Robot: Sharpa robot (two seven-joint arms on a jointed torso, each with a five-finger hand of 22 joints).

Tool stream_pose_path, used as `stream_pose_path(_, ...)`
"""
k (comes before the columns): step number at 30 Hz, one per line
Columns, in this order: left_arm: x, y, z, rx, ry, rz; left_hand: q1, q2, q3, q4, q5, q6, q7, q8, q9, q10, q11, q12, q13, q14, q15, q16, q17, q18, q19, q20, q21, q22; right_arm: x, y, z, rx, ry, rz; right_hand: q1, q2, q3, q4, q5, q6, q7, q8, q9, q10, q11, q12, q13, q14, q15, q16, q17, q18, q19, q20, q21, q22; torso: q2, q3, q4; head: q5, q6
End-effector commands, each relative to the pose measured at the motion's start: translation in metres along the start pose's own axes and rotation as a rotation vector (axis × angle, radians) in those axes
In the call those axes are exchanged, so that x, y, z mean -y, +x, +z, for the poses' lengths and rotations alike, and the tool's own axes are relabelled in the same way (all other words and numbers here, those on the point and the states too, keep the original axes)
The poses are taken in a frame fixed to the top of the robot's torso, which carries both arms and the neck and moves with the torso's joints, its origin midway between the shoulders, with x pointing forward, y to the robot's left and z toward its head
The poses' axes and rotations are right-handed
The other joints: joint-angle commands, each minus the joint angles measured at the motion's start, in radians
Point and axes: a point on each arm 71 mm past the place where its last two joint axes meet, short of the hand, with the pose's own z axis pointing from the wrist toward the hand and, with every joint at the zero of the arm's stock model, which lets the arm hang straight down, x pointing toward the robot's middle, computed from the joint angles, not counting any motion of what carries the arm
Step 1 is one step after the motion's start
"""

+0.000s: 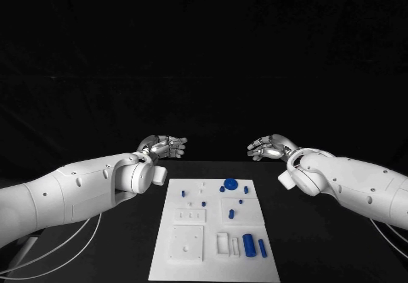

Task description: Assemble the parts on the task board

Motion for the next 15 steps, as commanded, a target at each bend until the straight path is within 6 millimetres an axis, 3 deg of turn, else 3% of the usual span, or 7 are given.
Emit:
stream_pose_path(1,0.002,0.006,-0.007,-0.062,0.011,-0.022,0.005,0.006,0.0,-0.022,0.005,0.013,-0.003,0.001,-0.003,0.013,-0.002,-0.001,0.001,0.024,-0.008,0.013,0.011,0.003,0.012,-0.01,0.021,0.026,-0.009,0.006,0.001,-0.028,-0.112,-0.263,0.03,-0.027,0.056,-0.051,0.027,0.102,0.006,0.023,-0.006,0.114,-0.042,0.012,0.001,0.277,-0.116,0.126,0.09,0.02,0.3,-0.085,0.124,0.018,0.02,0.0038,0.0069,0.0,0.007)
stream_pose_path(2,0.002,0.006,-0.01,-0.072,0.009,-0.027,0.005,0.008,0.001,-0.033,0.006,0.017,-0.004,0.0,-0.004,0.017,-0.004,-0.003,0.001,0.031,-0.012,0.018,0.017,0.002,0.017,-0.016,0.031,0.026,-0.01,0.007,0.001,-0.039,-0.123,-0.304,0.038,-0.033,0.047,-0.055,0.029,0.107,0.004,0.024,-0.006,0.123,-0.058,0.013,0.002,0.347,-0.128,0.171,0.118,0.02,0.372,-0.111,0.164,0.033,0.023,0.0041,0.0078,-0.001,0.007)
stream_pose_path(4,0.002,0.008,-0.014,-0.091,0.008,-0.033,0.001,0.011,0.004,-0.046,0.006,0.022,-0.005,-0.003,-0.006,0.024,-0.005,-0.006,0.001,0.036,-0.015,0.021,0.023,-0.001,0.018,-0.021,0.042,0.025,-0.012,0.01,0.001,-0.055,-0.142,-0.379,0.057,-0.043,0.016,-0.059,0.046,0.118,0.001,0.021,-0.009,0.137,-0.079,0.011,0.003,0.484,-0.16,0.299,0.196,0.02,0.538,-0.185,0.269,0.079,0.032,0.0062,0.0102,-0.004,0.01)
stream_pose_path(7,0.002,0.01,-0.019,-0.115,0.01,-0.044,-0.007,0.015,0.009,-0.058,0.006,0.027,-0.006,-0.006,-0.008,0.029,-0.006,-0.01,0.001,0.043,-0.02,0.027,0.031,-0.003,0.022,-0.026,0.054,0.024,-0.015,0.014,0.002,-0.071,-0.168,-0.49,0.072,-0.05,-0.025,-0.057,0.072,0.131,-0.002,0.011,-0.017,0.15,-0.091,-0.003,0.002,0.507,-0.173,0.5,0.334,0.02,0.646,-0.26,0.398,0.094,0.043,0.0071,0.0162,-0.01,0.01)
stream_pose_path(10,0.005,0.008,-0.025,-0.119,0.012,-0.051,-0.012,0.017,0.011,-0.064,0.007,0.028,-0.006,-0.008,-0.009,0.03,-0.006,-0.012,0.0,0.046,-0.022,0.029,0.034,-0.004,0.024,-0.028,0.06,0.024,-0.019,0.02,0.004,-0.081,-0.193,-0.592,0.081,-0.057,-0.035,-0.057,0.069,0.138,-0.002,-0.001,-0.024,0.158,-0.087,-0.021,0.001,0.466,-0.168,0.632,0.418,0.02,0.653,-0.283,0.503,0.095,0.06,0.0056,0.0229,-0.016,0.016)
stream_pose_path(15,0.009,0.011,-0.03,-0.137,0.017,-0.057,-0.016,0.018,0.013,-0.069,0.009,0.027,-0.005,-0.011,-0.01,0.029,-0.005,-0.016,0.0,0.046,-0.023,0.029,0.036,-0.005,0.024,-0.03,0.063,0.023,-0.025,0.027,0.008,-0.084,-0.224,-0.696,0.091,-0.067,-0.036,-0.059,0.064,0.134,-0.007,-0.008,-0.026,0.15,-0.083,-0.035,-0.002,0.455,-0.164,0.665,0.428,0.02,0.648,-0.289,0.539,0.094,0.083,0.0036,0.0335,-0.022,0.022)
